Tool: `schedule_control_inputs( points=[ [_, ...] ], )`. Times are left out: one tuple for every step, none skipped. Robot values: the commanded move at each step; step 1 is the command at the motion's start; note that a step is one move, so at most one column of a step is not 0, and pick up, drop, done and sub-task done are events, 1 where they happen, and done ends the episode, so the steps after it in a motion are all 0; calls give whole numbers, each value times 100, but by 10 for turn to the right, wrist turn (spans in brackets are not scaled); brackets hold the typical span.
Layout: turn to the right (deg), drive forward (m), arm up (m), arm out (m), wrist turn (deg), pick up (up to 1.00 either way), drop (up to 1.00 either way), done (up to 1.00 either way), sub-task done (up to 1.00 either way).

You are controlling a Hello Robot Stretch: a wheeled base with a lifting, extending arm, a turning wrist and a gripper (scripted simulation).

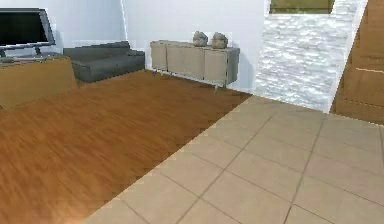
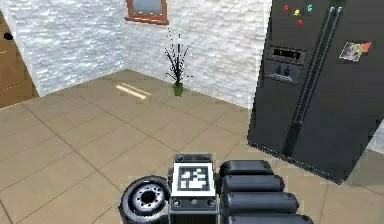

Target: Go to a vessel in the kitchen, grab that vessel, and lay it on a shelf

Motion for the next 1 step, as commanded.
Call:
schedule_control_inputs(
  points=[
    [30, 0, 0, 0, 0, 0, 0, 0, 0]
  ],
)
